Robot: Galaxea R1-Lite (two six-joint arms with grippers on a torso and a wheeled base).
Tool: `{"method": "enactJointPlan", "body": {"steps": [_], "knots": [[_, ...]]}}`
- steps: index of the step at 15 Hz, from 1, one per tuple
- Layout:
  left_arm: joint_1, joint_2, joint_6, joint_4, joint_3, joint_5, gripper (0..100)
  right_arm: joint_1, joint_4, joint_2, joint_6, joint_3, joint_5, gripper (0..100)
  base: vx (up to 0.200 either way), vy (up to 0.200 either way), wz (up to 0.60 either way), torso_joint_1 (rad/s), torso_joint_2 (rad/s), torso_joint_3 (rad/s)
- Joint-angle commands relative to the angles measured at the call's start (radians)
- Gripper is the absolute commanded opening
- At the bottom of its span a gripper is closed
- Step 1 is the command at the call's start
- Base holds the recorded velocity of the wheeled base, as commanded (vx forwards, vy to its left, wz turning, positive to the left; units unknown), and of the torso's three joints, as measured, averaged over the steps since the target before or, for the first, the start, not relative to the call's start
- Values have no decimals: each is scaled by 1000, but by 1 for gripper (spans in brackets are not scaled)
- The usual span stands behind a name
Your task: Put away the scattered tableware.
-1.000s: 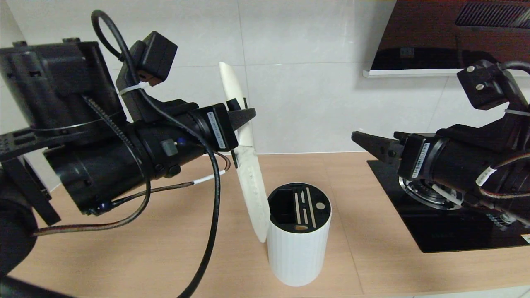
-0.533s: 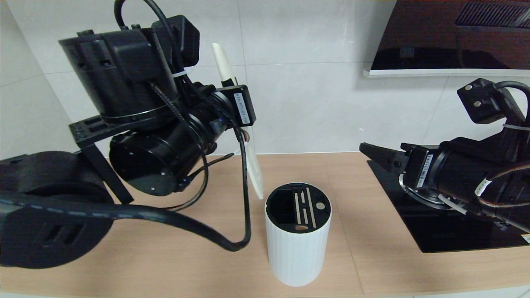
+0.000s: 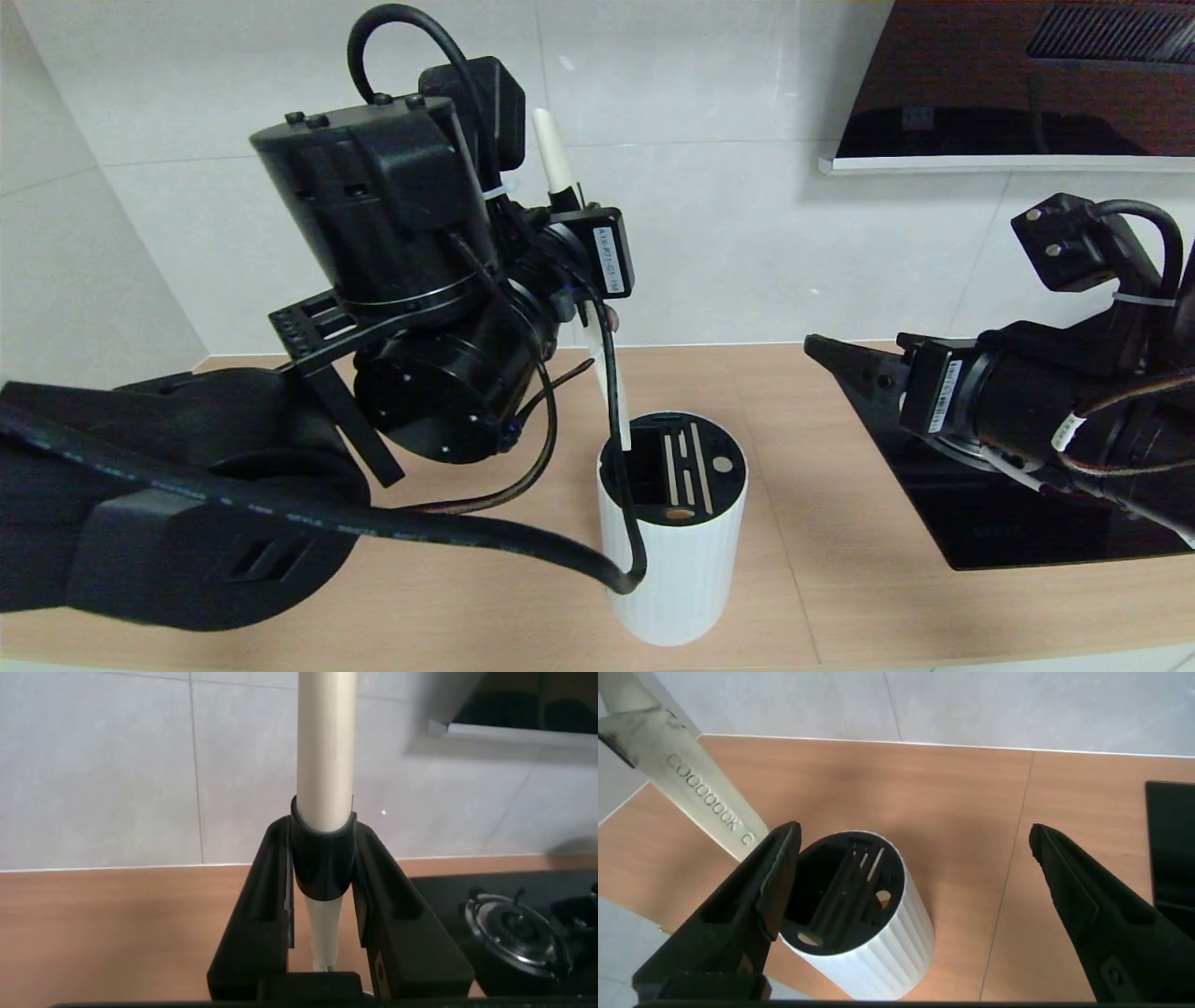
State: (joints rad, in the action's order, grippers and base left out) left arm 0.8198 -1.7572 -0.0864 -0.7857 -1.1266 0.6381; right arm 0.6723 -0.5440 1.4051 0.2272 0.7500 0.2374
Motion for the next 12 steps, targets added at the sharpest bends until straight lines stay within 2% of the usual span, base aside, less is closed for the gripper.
{"method": "enactJointPlan", "body": {"steps": [1, 7, 12], "knots": [[1, -45, -3, 0, -30, 5, 0, 1, -1, 3, 0, -1, 0, 100, 0, 0, 0, 0, 0, 0], [5, -110, -12, 0, -28, 22, 0, 1, -2, 14, 0, -8, 0, 100, 0, 0, 0, 0, 0, 0], [33, -159, -15, 0, -24, 40, 0, 1, -2, 18, 0, -14, 0, 100, 0, 0, 0, 0, 0, 0]]}}
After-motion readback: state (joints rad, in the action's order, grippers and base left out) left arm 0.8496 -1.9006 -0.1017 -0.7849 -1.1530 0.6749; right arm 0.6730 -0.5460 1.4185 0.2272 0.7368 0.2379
